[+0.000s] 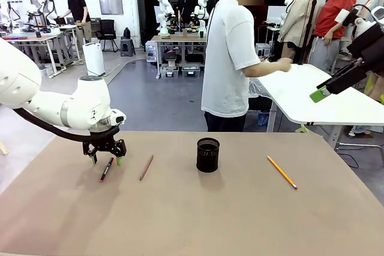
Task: Place the pens into the pen holder.
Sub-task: Pick up a writing instrument from the table and place it into the Pen holder.
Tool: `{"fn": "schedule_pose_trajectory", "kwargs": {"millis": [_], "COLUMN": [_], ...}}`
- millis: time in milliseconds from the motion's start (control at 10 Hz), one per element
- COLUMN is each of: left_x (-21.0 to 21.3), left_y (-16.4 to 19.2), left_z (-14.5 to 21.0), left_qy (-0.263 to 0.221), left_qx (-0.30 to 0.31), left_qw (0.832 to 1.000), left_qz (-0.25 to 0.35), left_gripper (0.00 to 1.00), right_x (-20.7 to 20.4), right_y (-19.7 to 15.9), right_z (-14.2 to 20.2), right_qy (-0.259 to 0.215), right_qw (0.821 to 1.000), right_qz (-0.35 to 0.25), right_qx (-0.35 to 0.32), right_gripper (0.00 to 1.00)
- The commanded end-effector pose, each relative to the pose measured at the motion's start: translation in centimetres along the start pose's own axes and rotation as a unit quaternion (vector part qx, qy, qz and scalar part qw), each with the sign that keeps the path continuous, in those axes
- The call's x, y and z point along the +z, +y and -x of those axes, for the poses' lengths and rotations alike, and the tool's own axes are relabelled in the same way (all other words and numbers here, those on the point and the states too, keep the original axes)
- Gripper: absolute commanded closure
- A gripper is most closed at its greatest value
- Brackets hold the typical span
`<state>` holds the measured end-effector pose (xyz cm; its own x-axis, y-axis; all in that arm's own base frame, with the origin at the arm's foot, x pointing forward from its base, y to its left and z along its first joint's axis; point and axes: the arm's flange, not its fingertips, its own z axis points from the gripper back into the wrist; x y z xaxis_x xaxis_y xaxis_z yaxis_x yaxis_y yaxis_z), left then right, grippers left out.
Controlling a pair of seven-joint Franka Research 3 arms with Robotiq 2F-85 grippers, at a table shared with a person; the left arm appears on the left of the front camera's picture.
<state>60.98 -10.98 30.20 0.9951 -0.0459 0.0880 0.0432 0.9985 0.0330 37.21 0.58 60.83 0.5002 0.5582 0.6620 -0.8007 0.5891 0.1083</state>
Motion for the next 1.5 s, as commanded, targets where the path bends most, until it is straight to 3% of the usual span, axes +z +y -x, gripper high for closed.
{"fn": "schedule_pose_trajectory", "kwargs": {"millis": [0,300,400,1000,1200,1400], "left_x": [0.0,0.2,0.2,0.8,1.7,3.0], "left_y": [0.1,0.1,0.1,0.0,1.3,2.7], "left_z": [-0.4,-0.3,-0.2,0.2,0.5,1.1], "left_qy": [0.0,0.008,0.011,0.022,0.019,-0.028], "left_qx": [0.01,0.012,0.011,-0.002,-0.014,-0.048], "left_qw": [1.0,1.0,1.0,0.999,0.989,0.967], "left_qz": [-0.001,0.001,0.002,0.031,0.143,0.247], "left_gripper": [0.38,0.96,1.0,1.0,1.0,1.0], "right_x": [0.0,0.0,0.0,0.0,0.0,0.0], "right_y": [0.1,0.1,0.1,0.1,0.1,0.1], "right_z": [-0.2,-0.2,-0.2,-0.2,-0.2,-0.2], "right_qy": [-0.008,-0.008,-0.008,-0.008,-0.008,-0.008], "right_qw": [1.0,1.0,1.0,1.0,1.0,1.0], "right_qz": [-0.008,-0.008,-0.008,-0.008,-0.008,-0.008], "right_qx": [-0.001,-0.001,-0.001,-0.001,-0.001,-0.001], "right_gripper": [0.0,0.0,0.0,0.0,0.0,0.0]}}
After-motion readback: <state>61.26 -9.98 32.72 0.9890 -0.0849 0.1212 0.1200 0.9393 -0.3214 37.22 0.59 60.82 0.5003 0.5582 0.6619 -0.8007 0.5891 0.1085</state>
